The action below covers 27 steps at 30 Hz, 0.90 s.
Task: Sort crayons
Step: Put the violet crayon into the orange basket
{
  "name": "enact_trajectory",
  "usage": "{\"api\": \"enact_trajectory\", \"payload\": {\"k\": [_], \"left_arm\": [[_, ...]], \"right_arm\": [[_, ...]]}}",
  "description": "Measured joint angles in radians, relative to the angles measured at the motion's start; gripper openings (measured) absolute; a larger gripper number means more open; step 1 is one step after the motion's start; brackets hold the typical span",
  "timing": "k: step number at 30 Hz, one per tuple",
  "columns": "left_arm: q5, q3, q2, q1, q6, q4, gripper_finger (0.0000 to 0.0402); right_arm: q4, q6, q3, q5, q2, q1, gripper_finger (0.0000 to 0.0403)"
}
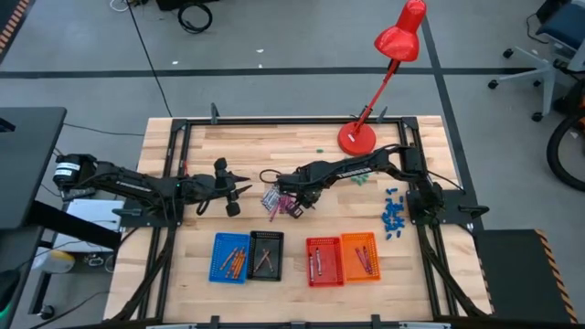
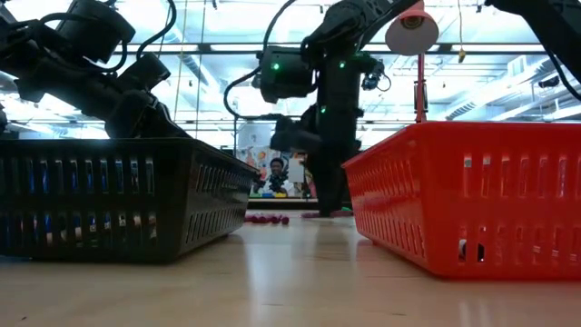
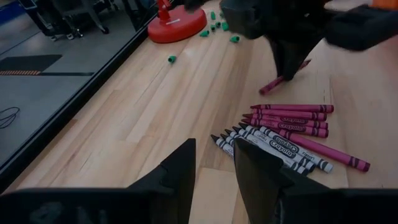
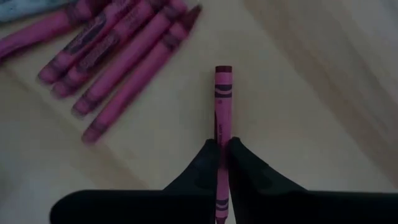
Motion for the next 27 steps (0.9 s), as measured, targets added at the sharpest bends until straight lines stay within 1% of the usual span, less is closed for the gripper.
{"api": "enact_trajectory", "payload": {"k": [6, 12, 19, 27], "left_arm": [[0.000, 0.000, 0.000, 0.000, 0.000, 0.000, 0.0118], [0.000, 0.000, 0.000, 0.000, 0.000, 0.000, 0.0118], [0.000, 0.000, 0.000, 0.000, -0.005, 0.000, 0.0118], [0.000, 0.000, 0.000, 0.000, -0.008, 0.000, 0.0118]], "right_arm": [[-0.109, 0.044, 0.002, 0.009, -0.050, 0.029, 0.0027], [-0.214, 0.126, 0.003, 0.023, -0.107, 0.082, 0.0028], [-0.365, 0.330, 0.005, 0.075, -0.177, 0.200, 0.0028], [-0.453, 0.577, 0.006, 0.064, -0.190, 0.359, 0.0028]]}}
